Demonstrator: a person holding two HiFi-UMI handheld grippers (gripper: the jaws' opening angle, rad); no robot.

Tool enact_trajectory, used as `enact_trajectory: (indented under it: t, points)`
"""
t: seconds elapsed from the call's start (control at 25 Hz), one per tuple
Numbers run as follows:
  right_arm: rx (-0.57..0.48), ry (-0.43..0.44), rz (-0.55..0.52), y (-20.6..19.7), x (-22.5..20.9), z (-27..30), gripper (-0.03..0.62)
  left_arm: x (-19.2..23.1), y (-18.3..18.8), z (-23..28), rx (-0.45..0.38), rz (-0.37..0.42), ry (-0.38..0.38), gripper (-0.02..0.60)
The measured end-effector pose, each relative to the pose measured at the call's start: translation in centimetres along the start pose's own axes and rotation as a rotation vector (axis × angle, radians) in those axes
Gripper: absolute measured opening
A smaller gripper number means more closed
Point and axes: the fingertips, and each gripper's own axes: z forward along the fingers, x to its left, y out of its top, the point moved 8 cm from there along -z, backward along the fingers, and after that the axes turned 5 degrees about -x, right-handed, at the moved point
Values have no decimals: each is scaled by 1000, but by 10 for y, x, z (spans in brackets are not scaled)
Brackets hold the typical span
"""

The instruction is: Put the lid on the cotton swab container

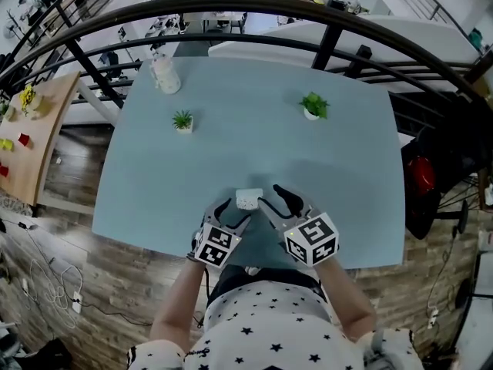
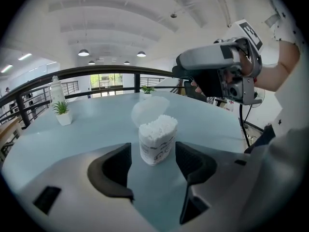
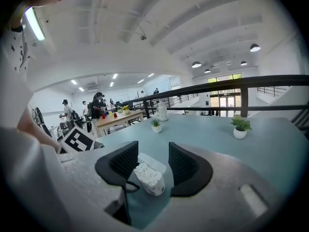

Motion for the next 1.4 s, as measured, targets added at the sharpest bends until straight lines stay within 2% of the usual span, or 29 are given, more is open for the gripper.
enact_trajectory:
  t: [0.64,1.16,1.4]
  points:
    - [17,29,5,2,-21,20,183,5,5,31,4,45,-96,267]
    - [36,6,12,8,-38,35,183,4,11,49,-14,63,-104,261]
    - [34,19,0,11,-36,41,183,5,11,51,-25,69,-83,248]
